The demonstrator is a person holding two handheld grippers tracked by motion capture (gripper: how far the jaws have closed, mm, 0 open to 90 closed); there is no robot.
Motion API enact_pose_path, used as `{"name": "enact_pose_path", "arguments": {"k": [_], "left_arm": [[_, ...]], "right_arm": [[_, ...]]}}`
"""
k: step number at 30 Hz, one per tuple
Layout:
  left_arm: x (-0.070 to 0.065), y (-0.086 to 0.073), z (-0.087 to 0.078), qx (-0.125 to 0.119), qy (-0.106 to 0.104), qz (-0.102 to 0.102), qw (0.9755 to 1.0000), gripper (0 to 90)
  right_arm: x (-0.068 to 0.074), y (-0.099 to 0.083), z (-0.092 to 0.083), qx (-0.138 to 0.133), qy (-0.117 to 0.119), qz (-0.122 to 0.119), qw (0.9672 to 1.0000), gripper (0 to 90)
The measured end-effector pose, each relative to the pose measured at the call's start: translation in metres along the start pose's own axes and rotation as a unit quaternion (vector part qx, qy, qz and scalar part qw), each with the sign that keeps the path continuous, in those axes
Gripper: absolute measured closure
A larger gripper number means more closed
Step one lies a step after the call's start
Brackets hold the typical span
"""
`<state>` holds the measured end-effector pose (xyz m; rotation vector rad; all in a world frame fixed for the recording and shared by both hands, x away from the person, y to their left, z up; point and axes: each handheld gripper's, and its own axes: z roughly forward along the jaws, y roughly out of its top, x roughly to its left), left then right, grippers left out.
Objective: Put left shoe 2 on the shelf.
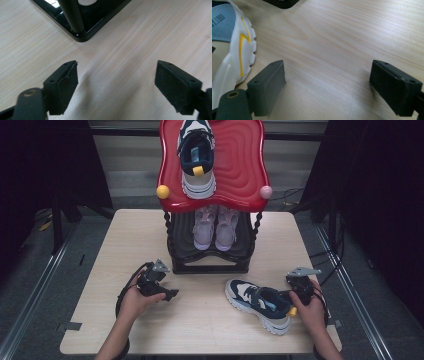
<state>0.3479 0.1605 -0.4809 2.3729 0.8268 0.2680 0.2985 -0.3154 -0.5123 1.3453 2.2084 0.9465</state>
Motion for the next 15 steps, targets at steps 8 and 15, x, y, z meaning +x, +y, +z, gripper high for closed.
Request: {"name": "enact_pose_path", "arguments": {"k": [8,15], "left_arm": [[0.001,-0.010,0.008,-0.020,0.010,-0.012,0.9997,17.0],[0.000,-0.020,0.013,-0.044,0.010,-0.023,0.9987,15.7]], "right_arm": [[0.000,0.000,0.000,0.000,0.002,0.000,1.0000,12.8],[-0.001,-0.001,-0.002,-0.001,0.007,-0.003,1.0000,13.7]]}}
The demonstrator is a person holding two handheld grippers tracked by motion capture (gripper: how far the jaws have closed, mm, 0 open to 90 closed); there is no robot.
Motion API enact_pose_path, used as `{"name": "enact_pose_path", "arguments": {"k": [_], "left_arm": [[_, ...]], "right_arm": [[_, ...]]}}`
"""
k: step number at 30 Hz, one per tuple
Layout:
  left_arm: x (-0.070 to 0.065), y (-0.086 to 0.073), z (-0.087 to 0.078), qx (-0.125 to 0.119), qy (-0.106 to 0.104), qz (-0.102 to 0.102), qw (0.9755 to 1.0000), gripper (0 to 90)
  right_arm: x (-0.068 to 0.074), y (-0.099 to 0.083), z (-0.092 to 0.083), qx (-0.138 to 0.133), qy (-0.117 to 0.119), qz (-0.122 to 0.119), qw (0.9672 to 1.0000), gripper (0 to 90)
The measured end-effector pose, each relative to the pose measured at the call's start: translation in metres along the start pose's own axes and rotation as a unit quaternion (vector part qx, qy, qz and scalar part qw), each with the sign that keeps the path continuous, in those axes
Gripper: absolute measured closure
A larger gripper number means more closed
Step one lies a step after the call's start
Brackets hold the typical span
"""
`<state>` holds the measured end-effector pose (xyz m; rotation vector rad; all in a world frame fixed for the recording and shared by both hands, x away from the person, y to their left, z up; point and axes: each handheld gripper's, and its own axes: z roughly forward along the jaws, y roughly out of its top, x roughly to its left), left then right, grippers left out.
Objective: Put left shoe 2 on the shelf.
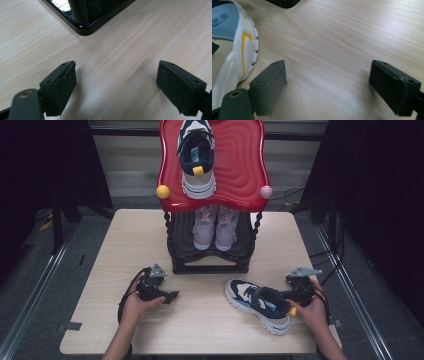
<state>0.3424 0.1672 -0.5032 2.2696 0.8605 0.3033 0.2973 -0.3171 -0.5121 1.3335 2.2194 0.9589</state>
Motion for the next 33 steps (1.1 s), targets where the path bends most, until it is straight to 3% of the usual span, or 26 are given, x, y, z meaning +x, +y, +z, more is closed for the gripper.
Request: {"name": "enact_pose_path", "arguments": {"k": [5,7,15,19,23,33], "left_arm": [[0.000,-0.004,0.000,-0.018,0.004,0.000,0.9998,14.1],[0.000,-0.008,0.002,-0.036,0.005,-0.002,0.9993,13.3],[-0.001,-0.008,0.002,-0.035,0.010,-0.005,0.9993,12.5],[-0.001,-0.008,0.002,-0.036,0.010,-0.005,0.9993,12.4],[-0.001,-0.008,0.002,-0.035,0.011,-0.005,0.9993,12.4],[-0.001,-0.008,0.002,-0.034,0.013,-0.007,0.9993,12.8]], "right_arm": [[-0.002,0.001,-0.002,0.010,0.004,-0.010,0.9999,13.7],[-0.003,0.001,-0.003,0.013,0.003,-0.016,0.9998,13.7],[-0.005,0.007,-0.015,0.013,0.014,-0.010,0.9998,14.0],[-0.004,0.013,-0.020,0.016,0.019,-0.015,0.9996,14.5],[-0.002,0.020,-0.025,0.024,0.023,-0.036,0.9988,16.4],[-0.001,0.035,-0.041,0.013,0.044,-0.033,0.9984,17.4]]}}
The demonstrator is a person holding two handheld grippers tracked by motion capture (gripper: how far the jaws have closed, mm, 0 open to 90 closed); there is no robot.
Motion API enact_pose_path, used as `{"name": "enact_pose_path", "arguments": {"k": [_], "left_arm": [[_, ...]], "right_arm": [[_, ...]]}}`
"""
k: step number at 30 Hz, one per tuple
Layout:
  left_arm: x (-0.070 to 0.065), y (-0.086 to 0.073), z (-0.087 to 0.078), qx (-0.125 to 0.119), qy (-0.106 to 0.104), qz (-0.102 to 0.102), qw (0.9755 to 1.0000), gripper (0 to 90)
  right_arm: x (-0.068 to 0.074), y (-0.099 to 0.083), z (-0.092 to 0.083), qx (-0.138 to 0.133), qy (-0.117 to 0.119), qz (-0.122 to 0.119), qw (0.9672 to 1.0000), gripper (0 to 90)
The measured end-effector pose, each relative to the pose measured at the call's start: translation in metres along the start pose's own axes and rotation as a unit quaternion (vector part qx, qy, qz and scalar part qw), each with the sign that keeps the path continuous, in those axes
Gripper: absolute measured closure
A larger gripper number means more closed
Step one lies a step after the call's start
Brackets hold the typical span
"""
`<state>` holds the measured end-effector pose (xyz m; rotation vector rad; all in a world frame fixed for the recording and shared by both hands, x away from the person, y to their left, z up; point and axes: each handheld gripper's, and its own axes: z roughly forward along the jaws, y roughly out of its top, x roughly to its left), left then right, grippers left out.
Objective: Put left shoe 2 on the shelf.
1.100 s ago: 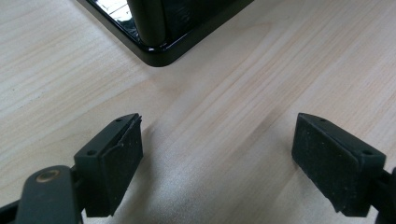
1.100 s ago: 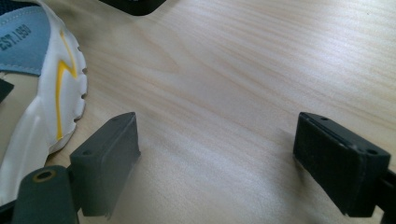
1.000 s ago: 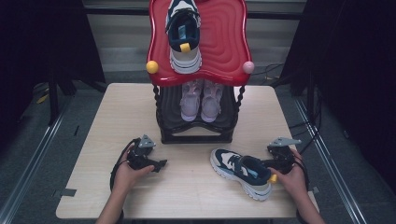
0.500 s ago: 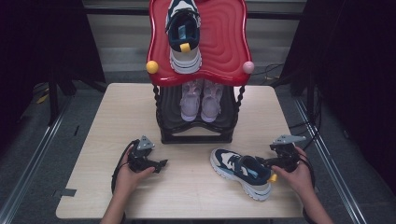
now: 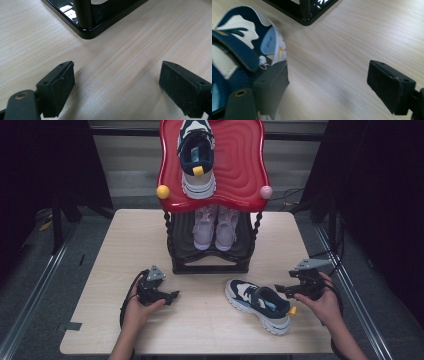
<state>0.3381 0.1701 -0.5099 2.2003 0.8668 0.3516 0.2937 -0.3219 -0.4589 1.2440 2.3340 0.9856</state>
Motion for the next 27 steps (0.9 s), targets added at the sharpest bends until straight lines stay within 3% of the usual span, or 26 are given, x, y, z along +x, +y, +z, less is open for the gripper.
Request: {"name": "enact_pose_path", "arguments": {"k": [9,14,19,24,27], "left_arm": [[0.000,0.000,0.000,0.000,0.000,0.000,1.0000,12.8],[0.000,0.000,0.000,0.000,0.000,0.000,1.0000,12.8],[0.000,0.000,0.000,0.000,0.000,0.000,1.0000,12.8],[0.000,0.000,0.000,-0.002,0.000,-0.003,1.0000,12.9],[0.000,0.000,0.000,-0.001,0.002,-0.002,1.0000,13.0]], "right_arm": [[0.001,0.016,-0.017,0.016,0.014,-0.024,0.9995,23.0],[0.012,0.026,-0.032,0.017,0.043,-0.046,0.9979,28.0],[0.024,0.029,-0.030,0.047,0.060,-0.066,0.9949,33.1],[0.022,0.030,-0.030,0.054,0.079,-0.055,0.9939,37.9],[0.023,0.029,-0.031,0.053,0.079,-0.062,0.9935,37.9]]}}
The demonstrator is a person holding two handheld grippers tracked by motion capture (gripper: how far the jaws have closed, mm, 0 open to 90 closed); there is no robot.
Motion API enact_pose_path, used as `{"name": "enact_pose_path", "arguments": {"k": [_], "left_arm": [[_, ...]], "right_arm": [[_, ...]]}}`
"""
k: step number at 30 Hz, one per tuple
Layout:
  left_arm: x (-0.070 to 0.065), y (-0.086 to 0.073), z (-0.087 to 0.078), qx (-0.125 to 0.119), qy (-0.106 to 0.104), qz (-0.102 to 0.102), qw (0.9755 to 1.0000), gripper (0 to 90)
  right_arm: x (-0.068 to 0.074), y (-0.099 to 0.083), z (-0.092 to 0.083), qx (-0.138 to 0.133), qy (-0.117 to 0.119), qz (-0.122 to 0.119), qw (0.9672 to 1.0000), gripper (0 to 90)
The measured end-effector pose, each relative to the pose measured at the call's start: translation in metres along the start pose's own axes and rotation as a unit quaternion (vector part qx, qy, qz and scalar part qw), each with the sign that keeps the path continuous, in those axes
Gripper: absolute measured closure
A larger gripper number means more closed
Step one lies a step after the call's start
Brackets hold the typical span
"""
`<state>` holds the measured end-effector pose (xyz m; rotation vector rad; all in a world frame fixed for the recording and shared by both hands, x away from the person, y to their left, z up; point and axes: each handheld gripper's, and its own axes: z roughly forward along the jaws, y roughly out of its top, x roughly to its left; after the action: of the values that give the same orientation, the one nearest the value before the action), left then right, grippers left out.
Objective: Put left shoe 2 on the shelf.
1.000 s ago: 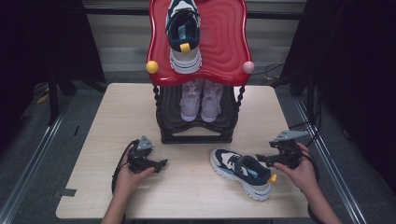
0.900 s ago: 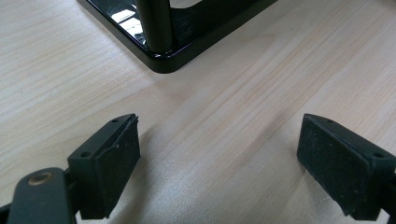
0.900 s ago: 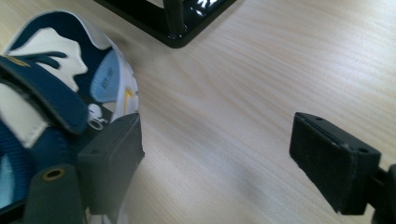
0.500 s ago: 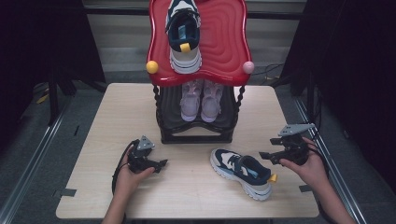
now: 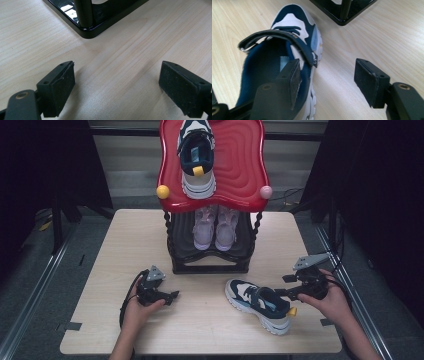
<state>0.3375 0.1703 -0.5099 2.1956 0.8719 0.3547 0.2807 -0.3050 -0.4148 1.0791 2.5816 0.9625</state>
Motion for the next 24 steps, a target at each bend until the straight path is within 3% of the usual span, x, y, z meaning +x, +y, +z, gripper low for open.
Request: {"name": "enact_pose_path", "arguments": {"k": [5,10,15,18,20,24], "left_arm": [[0.000,0.000,0.000,0.000,0.000,0.000,1.0000,13.0],[0.000,0.000,0.000,0.000,0.002,0.002,1.0000,13.1],[0.000,0.000,0.000,0.000,0.000,-0.001,1.0000,13.2],[0.000,0.000,0.000,0.000,0.000,-0.001,1.0000,13.2],[0.000,0.000,0.000,0.000,0.002,0.002,1.0000,13.2],[0.000,0.000,-0.001,0.000,0.001,0.001,1.0000,13.3]], "right_arm": [[0.009,0.000,-0.001,-0.001,0.010,-0.012,0.9999,39.0],[0.013,0.000,0.014,0.019,0.013,-0.019,0.9996,41.3],[0.017,0.000,0.026,0.033,0.020,-0.030,0.9988,56.7],[0.017,-0.001,0.027,0.025,0.028,-0.027,0.9989,69.2],[0.018,-0.001,0.027,0.023,0.024,-0.030,0.9990,73.0],[0.015,-0.006,0.024,0.007,0.024,-0.015,0.9996,77.3]]}}
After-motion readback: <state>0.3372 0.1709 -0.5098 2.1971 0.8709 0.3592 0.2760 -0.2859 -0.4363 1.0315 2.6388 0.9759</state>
